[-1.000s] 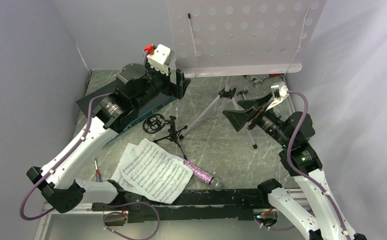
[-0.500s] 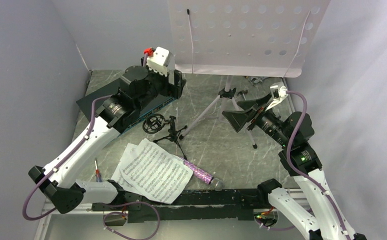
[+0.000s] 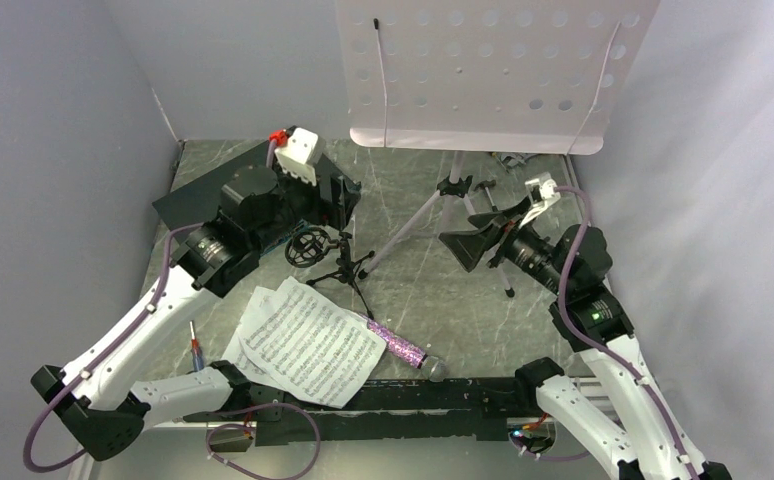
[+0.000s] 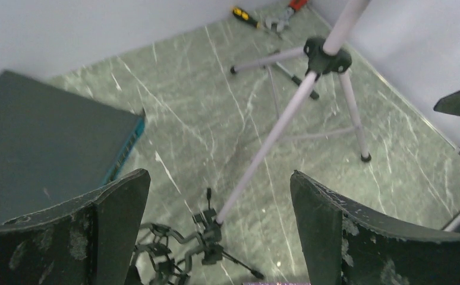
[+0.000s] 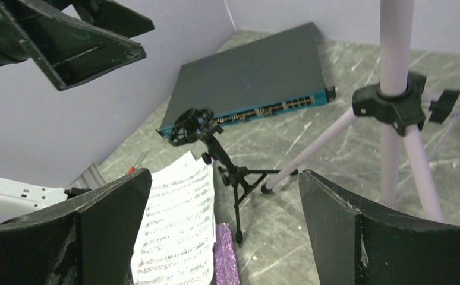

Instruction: Set up the instrument practice props

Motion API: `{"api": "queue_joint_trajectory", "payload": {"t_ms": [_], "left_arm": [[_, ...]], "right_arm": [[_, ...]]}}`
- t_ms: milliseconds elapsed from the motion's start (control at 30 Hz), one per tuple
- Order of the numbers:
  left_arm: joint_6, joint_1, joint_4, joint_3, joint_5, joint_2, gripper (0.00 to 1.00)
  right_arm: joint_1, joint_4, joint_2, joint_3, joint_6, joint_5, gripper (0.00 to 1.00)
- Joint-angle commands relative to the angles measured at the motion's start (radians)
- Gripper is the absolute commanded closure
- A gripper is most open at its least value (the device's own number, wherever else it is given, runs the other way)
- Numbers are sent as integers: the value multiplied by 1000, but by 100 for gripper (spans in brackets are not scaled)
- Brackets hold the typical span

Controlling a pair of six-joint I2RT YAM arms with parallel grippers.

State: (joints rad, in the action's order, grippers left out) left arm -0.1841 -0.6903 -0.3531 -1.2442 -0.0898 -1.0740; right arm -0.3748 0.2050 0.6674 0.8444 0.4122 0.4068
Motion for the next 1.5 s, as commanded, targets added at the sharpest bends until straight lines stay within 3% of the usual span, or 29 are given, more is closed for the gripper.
{"api": "queue_joint_trajectory", "payload": {"t_ms": [0,400,800,1200,1467], "left_arm": [[-86,0,-34,53,55,25,7],[-312,0,-110,229,47,153,7],[-341,0,-76,261,46,200,7],[-371,0,-62,267,49,194,6],[-377,1,-80,287,14,221,7]], "right_arm": [[2,12,-5,-45,-20,27,1],[0,-24,32,-179,38,137,0],[-20,-100,69,-259,114,229,3],[-299,-161,225,-299,119,56,14],[-415,-230,356,-309,93,-23,24]]}}
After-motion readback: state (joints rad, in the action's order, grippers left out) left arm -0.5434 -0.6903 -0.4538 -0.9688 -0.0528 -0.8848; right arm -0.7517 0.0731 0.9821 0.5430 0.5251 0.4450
